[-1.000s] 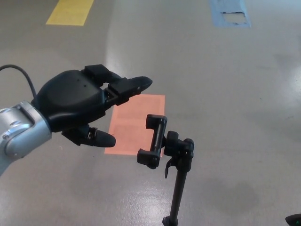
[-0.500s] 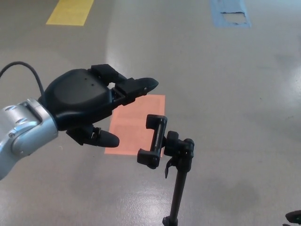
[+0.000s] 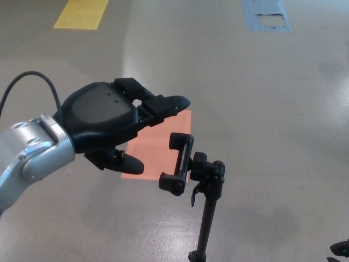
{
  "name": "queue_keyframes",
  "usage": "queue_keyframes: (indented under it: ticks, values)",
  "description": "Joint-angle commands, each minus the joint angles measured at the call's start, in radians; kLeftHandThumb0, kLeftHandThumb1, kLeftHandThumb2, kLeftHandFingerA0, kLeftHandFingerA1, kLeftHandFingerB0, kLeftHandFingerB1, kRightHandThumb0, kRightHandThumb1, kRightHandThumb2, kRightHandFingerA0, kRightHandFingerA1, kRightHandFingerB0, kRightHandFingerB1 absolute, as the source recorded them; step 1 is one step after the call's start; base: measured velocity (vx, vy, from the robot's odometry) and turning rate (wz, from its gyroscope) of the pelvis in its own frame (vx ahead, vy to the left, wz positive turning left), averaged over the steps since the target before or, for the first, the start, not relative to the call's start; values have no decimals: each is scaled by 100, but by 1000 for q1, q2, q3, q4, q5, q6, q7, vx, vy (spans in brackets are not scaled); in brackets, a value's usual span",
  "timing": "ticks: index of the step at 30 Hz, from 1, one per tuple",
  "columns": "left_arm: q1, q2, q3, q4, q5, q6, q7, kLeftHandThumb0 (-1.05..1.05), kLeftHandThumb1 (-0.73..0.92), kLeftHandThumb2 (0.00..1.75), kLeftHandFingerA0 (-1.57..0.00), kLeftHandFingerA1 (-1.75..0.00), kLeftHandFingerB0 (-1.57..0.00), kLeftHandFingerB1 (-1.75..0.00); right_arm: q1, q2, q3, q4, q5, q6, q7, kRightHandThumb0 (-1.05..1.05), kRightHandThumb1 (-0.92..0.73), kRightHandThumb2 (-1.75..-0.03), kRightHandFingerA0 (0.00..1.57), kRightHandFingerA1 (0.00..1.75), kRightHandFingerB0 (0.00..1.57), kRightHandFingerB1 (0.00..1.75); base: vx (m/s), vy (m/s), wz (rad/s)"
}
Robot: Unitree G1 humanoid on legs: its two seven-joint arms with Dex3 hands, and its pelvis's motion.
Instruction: The robot uses its left hand to grab the top of a phone stand kept on the floor and tilt it upwards to adjust its angle
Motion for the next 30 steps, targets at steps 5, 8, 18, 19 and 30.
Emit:
queue_keyframes:
  ticks: [5,8,18,19,30]
  values:
    - [23,-5,-7,-24,43,9,13,-82,61,95,-22,-45,0,-14,-3,-16,-5,2,-2,14,16,-61,-76,-62,28,42,25,32,0,0,0]
    - [42,-5,-9,-33,55,8,26,-78,71,62,-33,-34,-1,-21,-4,-17,2,3,-10,17,16,-61,-77,-63,30,42,25,34,0,0,0]
    - [78,4,-10,-45,91,8,41,-80,73,63,-32,-34,-2,-21,-1,-16,1,4,-10,20,22,-61,-76,-62,31,45,27,35,0,0,0]
    - [81,4,-10,-44,87,5,40,-83,61,95,-28,-48,-1,-19,-1,-16,2,5,-10,22,21,-61,-76,-62,31,45,27,35,0,0,0]
    - [86,6,-7,-38,77,0,24,-79,75,63,-31,-33,-1,-20,-5,-13,-5,5,-6,30,23,-60,-74,-62,30,45,26,34,0,0,0]
